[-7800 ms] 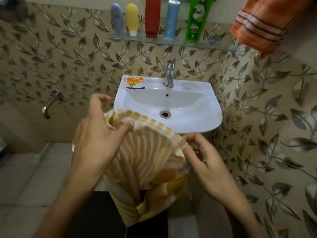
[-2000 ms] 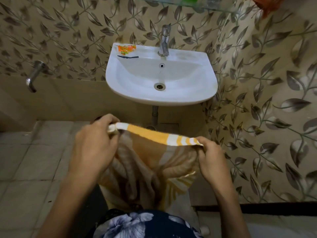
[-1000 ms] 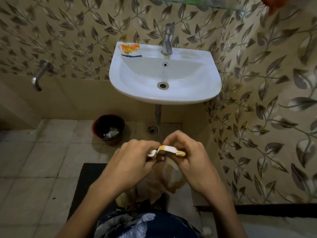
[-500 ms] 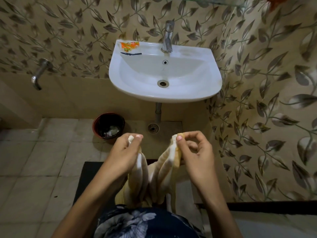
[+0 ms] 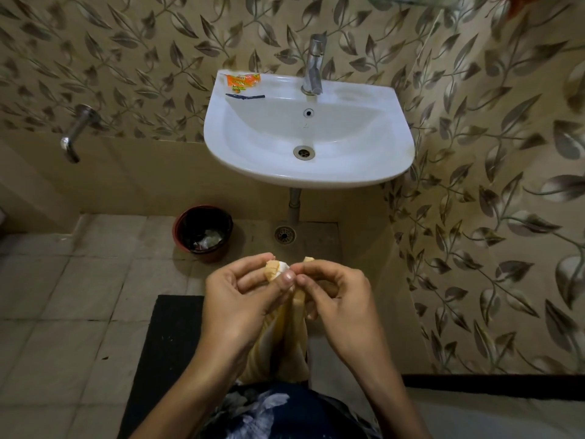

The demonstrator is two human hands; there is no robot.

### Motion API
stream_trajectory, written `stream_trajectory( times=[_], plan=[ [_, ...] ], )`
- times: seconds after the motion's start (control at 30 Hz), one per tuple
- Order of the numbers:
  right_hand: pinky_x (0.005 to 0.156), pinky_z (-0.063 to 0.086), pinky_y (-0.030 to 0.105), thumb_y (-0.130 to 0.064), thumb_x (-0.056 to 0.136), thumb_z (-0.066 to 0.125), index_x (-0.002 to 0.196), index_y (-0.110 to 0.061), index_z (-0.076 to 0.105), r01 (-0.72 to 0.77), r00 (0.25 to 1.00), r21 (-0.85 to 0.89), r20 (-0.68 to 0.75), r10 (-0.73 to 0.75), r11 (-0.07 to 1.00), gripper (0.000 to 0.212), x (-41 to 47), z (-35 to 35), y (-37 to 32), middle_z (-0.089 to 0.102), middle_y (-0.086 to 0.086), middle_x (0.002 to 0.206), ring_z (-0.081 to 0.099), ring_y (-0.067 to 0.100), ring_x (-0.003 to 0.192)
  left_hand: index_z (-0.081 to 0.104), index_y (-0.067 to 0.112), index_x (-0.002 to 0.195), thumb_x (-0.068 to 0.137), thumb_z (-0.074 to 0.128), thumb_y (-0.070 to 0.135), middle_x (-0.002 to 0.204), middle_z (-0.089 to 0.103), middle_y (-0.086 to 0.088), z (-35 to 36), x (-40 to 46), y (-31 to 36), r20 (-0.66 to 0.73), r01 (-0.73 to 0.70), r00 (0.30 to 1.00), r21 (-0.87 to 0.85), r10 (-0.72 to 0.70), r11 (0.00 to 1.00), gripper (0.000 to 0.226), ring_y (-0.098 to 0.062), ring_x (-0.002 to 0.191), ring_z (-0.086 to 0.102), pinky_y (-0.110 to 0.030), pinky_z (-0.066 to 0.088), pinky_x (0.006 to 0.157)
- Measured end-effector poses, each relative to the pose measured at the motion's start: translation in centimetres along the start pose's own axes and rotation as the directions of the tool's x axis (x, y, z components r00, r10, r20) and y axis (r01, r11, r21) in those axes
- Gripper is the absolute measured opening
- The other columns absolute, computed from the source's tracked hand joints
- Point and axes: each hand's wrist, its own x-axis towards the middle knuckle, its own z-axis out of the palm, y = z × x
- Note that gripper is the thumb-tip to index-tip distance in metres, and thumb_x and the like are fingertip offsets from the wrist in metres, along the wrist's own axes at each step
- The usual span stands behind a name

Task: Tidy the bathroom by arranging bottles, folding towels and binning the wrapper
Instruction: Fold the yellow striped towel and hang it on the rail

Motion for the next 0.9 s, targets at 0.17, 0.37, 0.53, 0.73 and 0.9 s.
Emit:
stream_trajectory(
  times=[0.17, 0.37, 0.53, 0.73, 0.9],
  plan=[
    [0.082, 0.058, 0.036, -0.023, 0.094, 0.057, 0.1, -0.027, 0.073, 0.01, 0.999, -0.023, 0.046, -0.009, 1.0, 0.017, -0.1, 0.3, 0.0, 0.074, -0.01, 0.092, 0.069, 0.004, 0.091, 0.067, 0.025, 0.095, 0.061, 0.075, 0.015, 0.08, 0.076, 0.007, 0.8, -0.3, -0.3, -0.084, -0.146, 0.984, 0.157, 0.16, 0.977, 0.036, -0.004, 0.075, 0.072, -0.013, 0.053, 0.056],
    [0.06, 0.049, 0.018, -0.058, 0.086, 0.053, 0.094, -0.03, 0.071, 0.038, 0.995, 0.02, 0.093, -0.04, 0.999, 0.035, 0.3, -0.2, -0.5, 0.073, -0.01, 0.081, 0.069, 0.003, 0.075, 0.048, 0.06, 0.105, 0.092, 0.051, 0.017, 0.086, 0.063, 0.03, 1.6, -1.4, -0.1, 0.195, -0.361, 0.932, 0.574, 0.306, 0.735, 0.045, 0.011, 0.083, 0.064, -0.018, 0.057, 0.07],
    [0.064, 0.055, 0.034, -0.034, 0.091, 0.059, 0.087, -0.026, 0.068, 0.067, 0.995, -0.088, 0.082, -0.06, 0.994, 0.012, 1.3, -1.7, 0.4, 0.069, -0.005, 0.079, 0.066, 0.008, 0.074, 0.058, 0.049, 0.112, 0.089, 0.052, 0.029, 0.096, 0.063, 0.03, 0.6, -0.3, 1.3, 0.353, -0.438, 0.896, 0.611, 0.268, 0.659, 0.031, 0.012, 0.078, 0.064, -0.012, 0.054, 0.066],
    [0.067, 0.045, 0.019, -0.014, 0.096, 0.05, 0.082, -0.022, 0.058, 0.266, 0.937, -0.152, 0.275, -0.218, 0.952, 0.018, 2.0, -2.8, -0.7, 0.061, -0.015, 0.079, 0.059, 0.004, 0.078, 0.065, 0.03, 0.09, 0.078, 0.066, 0.04, 0.095, 0.06, 0.015, -0.3, 2.5, 1.9, 0.486, -0.539, 0.832, 0.595, 0.267, 0.596, 0.016, -0.002, 0.091, 0.057, -0.026, 0.051, 0.077],
    [0.069, 0.047, 0.013, -0.001, 0.087, 0.057, 0.082, -0.024, 0.063, 0.37, 0.912, -0.184, 0.258, -0.318, 0.911, 0.024, 2.0, -3.8, -1.9, 0.064, -0.012, 0.084, 0.062, 0.006, 0.083, 0.062, 0.035, 0.075, 0.075, 0.066, 0.051, 0.121, 0.055, 0.027, -0.8, 3.1, 2.0, 0.623, -0.555, 0.762, 0.489, 0.175, 0.673, 0.017, 0.009, 0.116, 0.047, -0.01, 0.037, 0.094]
  ],
)
